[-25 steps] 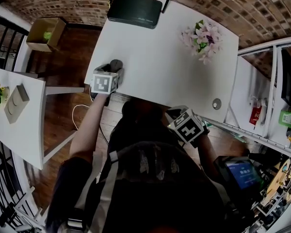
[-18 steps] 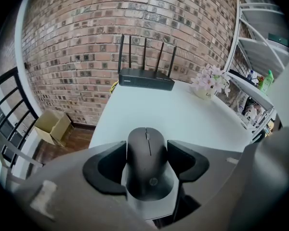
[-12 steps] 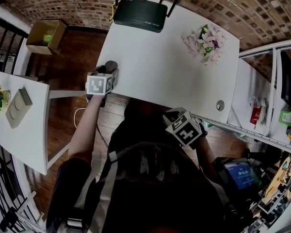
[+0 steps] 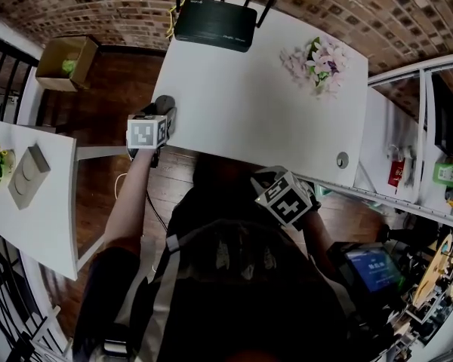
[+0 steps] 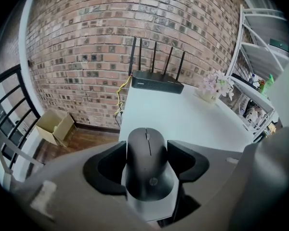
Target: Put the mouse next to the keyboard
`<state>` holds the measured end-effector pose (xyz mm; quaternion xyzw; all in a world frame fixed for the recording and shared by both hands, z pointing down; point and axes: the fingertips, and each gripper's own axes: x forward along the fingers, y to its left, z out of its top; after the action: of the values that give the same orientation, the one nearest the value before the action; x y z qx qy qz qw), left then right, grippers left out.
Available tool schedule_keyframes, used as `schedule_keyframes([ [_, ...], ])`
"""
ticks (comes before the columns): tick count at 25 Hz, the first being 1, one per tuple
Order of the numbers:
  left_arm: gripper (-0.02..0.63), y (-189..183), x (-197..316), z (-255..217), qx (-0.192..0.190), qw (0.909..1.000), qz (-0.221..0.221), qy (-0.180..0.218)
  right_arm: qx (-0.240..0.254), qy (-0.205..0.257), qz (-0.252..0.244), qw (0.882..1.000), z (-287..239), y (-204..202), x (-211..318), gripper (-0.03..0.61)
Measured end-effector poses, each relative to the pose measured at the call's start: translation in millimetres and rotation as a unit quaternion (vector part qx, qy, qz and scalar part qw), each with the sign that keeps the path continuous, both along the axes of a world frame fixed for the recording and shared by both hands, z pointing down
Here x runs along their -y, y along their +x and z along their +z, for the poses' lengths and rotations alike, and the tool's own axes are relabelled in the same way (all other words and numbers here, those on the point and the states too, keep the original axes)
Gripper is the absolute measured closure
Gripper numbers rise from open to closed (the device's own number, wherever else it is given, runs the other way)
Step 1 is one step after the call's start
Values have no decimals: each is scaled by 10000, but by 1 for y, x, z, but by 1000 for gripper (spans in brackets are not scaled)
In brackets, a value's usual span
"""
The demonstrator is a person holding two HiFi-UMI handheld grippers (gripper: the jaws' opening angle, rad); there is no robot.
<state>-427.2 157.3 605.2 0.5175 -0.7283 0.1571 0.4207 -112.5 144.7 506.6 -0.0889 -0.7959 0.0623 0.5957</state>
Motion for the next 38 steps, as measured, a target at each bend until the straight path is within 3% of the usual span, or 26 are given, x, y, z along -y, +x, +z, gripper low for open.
schedule_keyframes([
  [6,339,-5,0,0,-61,9997,220,17,102,178,122,9997,-5,-7,-4,572],
  [14,339,-8,-3,7,-42,10000,63,21,301,397,-45,9987,-1,-9,4,572],
  [31,337,2,8,8,61,9998,99,-173,275,95,520,9982,1,32,15,572],
  [38,337,-4,0,7,69,9994,61,-341,272,92,297,9991,1,32,25,572],
])
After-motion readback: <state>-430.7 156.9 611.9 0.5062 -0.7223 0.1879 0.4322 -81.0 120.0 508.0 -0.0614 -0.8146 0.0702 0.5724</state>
